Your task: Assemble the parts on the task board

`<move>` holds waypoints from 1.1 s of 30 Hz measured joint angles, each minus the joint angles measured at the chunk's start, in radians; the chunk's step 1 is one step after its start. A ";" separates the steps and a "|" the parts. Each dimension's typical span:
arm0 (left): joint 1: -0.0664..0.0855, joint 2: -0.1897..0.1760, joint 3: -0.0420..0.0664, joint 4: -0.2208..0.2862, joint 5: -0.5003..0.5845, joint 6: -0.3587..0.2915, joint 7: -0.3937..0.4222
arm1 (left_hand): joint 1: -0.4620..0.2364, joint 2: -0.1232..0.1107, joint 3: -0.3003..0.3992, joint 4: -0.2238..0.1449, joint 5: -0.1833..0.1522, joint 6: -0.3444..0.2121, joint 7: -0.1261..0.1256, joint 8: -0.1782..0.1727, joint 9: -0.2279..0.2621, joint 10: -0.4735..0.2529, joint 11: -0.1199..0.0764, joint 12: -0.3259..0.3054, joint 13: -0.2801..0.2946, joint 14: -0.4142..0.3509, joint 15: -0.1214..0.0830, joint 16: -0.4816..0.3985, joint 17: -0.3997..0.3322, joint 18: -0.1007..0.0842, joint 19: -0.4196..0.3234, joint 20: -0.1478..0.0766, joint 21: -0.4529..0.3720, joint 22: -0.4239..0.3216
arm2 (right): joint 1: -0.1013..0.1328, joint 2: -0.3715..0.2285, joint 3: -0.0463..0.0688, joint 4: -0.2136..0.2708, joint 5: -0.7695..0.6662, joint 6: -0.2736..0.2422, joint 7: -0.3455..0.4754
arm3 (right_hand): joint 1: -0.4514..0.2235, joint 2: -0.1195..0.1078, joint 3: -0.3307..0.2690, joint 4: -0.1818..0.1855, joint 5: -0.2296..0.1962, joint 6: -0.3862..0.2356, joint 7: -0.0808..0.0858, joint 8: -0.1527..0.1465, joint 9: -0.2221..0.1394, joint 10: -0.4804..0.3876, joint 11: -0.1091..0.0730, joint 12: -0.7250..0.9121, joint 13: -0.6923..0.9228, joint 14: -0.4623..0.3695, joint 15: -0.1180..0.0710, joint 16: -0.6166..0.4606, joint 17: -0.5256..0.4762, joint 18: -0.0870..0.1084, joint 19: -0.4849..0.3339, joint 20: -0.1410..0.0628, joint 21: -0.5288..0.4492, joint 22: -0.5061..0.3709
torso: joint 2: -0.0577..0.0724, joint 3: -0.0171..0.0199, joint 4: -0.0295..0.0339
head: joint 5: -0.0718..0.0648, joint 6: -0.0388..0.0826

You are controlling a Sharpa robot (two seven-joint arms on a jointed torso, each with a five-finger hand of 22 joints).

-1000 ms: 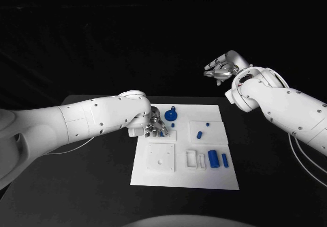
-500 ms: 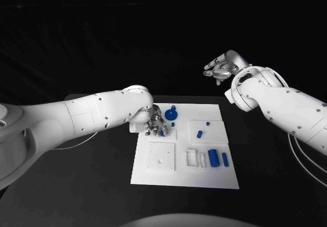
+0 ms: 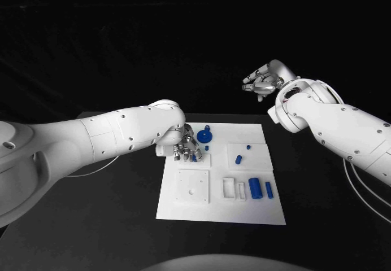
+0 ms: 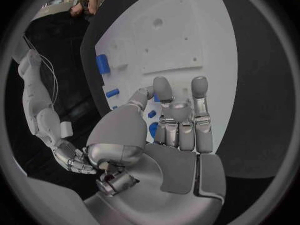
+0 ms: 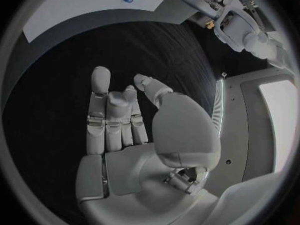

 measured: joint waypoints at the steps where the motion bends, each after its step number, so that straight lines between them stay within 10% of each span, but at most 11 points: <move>1: 0.000 0.001 0.000 -0.001 -0.001 0.000 0.000 | 0.000 0.000 0.000 0.000 0.001 0.000 0.000 0.000 0.000 0.000 0.000 0.000 0.000 0.000 0.000 0.000 0.000 0.000 0.000 0.000 0.000 0.000 | 0.000 0.000 0.000 0.000 0.000 0.000 0.000 | 0.000 0.000 0.000 0.000 0.000 0.000 0.000 0.000 0.000 0.000 0.000 0.000 0.000 0.000 0.000 0.000 0.000 0.000 0.000 0.000 0.000 0.000 | 0.000 0.0001 0.0001 | 0.000 0.000; 33: -0.007 0.012 0.000 -0.019 -0.018 0.003 -0.005 | 0.000 0.000 0.000 0.000 -0.003 0.000 0.000 -0.004 0.001 -0.002 -0.002 0.000 0.003 0.001 0.002 0.000 -0.002 0.000 0.000 0.000 0.004 0.001 | -0.001 -0.001 0.000 0.003 -0.002 0.003 -0.001 | 0.000 0.000 0.007 -0.007 0.010 -0.003 0.003 0.000 0.000 -0.004 -0.004 0.000 -0.001 0.000 0.000 0.000 0.000 0.000 0.000 0.000 0.000 0.004 | -0.001 0.0009 0.0012 | -0.002 -0.005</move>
